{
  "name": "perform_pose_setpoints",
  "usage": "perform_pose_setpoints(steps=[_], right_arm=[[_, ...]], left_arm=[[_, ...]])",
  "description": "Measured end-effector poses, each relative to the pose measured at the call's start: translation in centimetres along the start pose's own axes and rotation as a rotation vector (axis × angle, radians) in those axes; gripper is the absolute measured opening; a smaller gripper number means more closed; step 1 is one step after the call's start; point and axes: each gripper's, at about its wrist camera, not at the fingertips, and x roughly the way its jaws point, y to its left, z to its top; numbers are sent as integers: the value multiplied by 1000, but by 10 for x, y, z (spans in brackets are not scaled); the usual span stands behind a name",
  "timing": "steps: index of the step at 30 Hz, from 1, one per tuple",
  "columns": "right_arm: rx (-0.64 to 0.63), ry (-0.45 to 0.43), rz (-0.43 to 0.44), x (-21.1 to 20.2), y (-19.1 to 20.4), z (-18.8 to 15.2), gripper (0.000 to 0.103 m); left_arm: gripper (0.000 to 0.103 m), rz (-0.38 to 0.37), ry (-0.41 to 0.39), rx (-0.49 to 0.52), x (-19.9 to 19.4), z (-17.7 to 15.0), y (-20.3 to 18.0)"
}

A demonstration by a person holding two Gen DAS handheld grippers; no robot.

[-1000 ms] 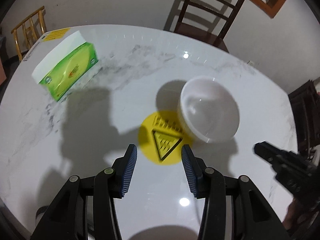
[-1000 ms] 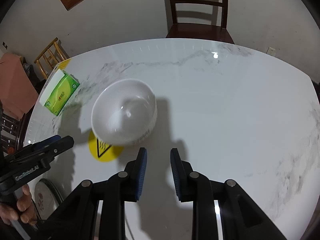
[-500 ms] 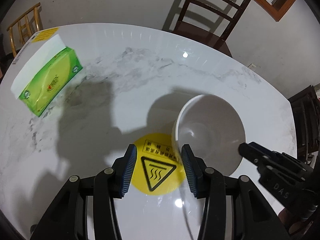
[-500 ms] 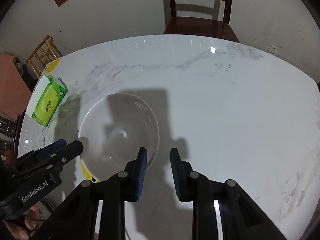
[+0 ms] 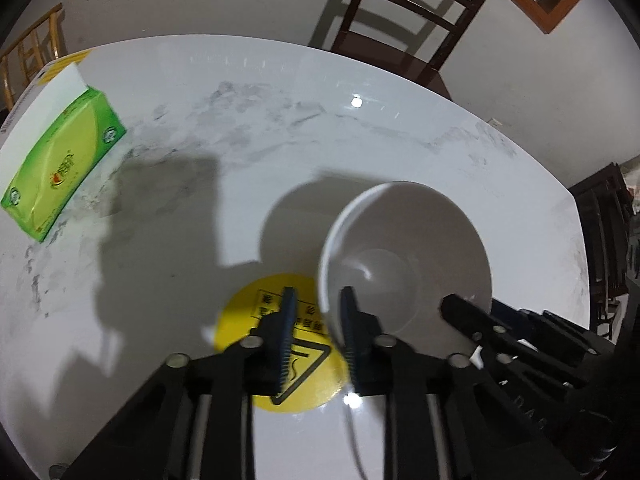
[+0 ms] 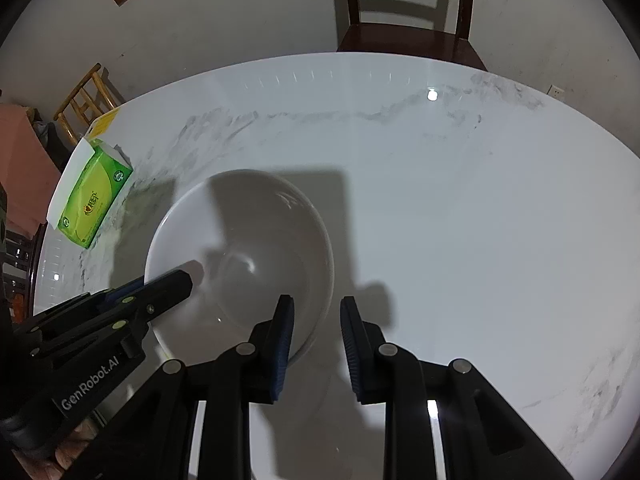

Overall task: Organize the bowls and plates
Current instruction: 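Close the left gripper on the white 'Rabbit' bowl's rim, then lift and carry the 'Rabbit' bowl with the left gripper over the nested bowls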

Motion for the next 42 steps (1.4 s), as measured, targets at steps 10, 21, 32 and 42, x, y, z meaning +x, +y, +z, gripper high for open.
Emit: perform_pose_setpoints(steps=[10, 21, 32, 42], right_arm=[[4, 21, 7, -1, 6, -8, 20], [1, 33, 4, -23, 8, -28, 19], [-13, -3, -17, -70, 11, -51, 19], [-41, -27, -4, -111, 22, -85, 19]], left_arm=[[9, 7, -5, 19, -3, -10, -4], [9, 28, 2, 66, -23, -29, -15], [9, 31, -36, 104, -60, -53, -34], [9, 42, -73, 138, -102, -86, -42]])
